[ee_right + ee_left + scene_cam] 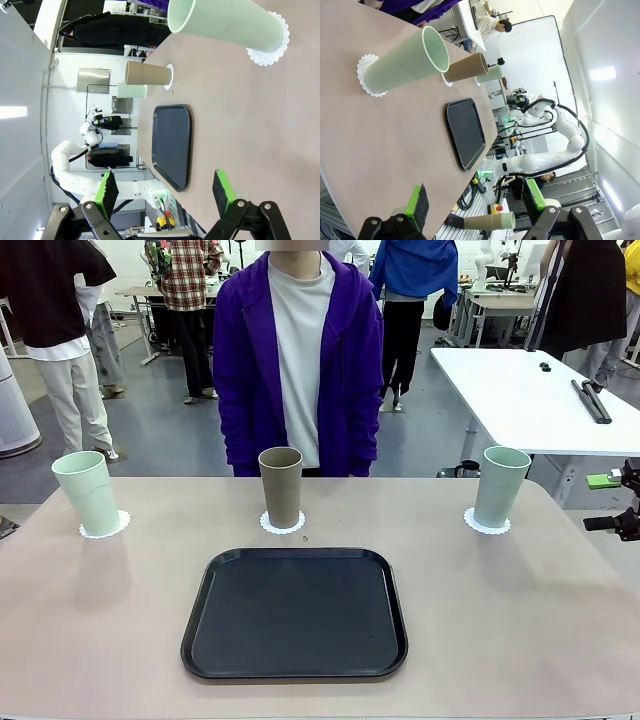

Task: Place coasters on the table and set cups on them.
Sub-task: Take one Reusable plastic cup from the Flat Tray and place it on a coaster set by the human.

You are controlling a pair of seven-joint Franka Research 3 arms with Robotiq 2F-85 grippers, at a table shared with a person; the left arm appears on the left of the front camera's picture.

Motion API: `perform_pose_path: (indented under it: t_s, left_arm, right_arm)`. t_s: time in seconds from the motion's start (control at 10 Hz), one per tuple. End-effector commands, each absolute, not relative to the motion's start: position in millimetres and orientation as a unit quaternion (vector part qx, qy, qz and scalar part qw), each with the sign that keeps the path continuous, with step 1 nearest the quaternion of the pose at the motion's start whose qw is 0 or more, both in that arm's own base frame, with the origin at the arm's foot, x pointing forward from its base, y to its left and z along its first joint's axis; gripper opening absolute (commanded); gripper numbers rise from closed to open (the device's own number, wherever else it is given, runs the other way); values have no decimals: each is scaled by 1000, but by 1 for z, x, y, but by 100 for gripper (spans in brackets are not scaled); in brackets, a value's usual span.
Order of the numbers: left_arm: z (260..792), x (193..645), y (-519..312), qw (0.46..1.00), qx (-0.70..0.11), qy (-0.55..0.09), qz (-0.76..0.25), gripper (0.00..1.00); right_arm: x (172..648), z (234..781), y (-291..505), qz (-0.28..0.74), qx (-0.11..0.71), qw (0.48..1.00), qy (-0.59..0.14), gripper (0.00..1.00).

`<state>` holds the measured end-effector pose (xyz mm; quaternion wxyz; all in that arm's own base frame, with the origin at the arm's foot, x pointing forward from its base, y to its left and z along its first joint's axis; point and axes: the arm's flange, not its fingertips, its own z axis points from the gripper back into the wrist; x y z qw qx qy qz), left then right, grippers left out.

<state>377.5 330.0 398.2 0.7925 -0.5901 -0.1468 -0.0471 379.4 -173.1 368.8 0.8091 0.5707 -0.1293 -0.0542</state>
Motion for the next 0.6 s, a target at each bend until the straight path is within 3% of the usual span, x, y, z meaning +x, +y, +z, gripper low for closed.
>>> perform_pose_path:
  t_s: [0.0, 0.5]
  left_arm:
    - [399, 377, 331, 793, -590, -148, -47, 100]
    - [399, 377, 331, 793, -590, -148, -47, 100]
  right_arm:
    - [377, 367, -172, -53, 571, 809, -126, 100]
    - [377, 367, -172, -53, 571, 809, -126, 100]
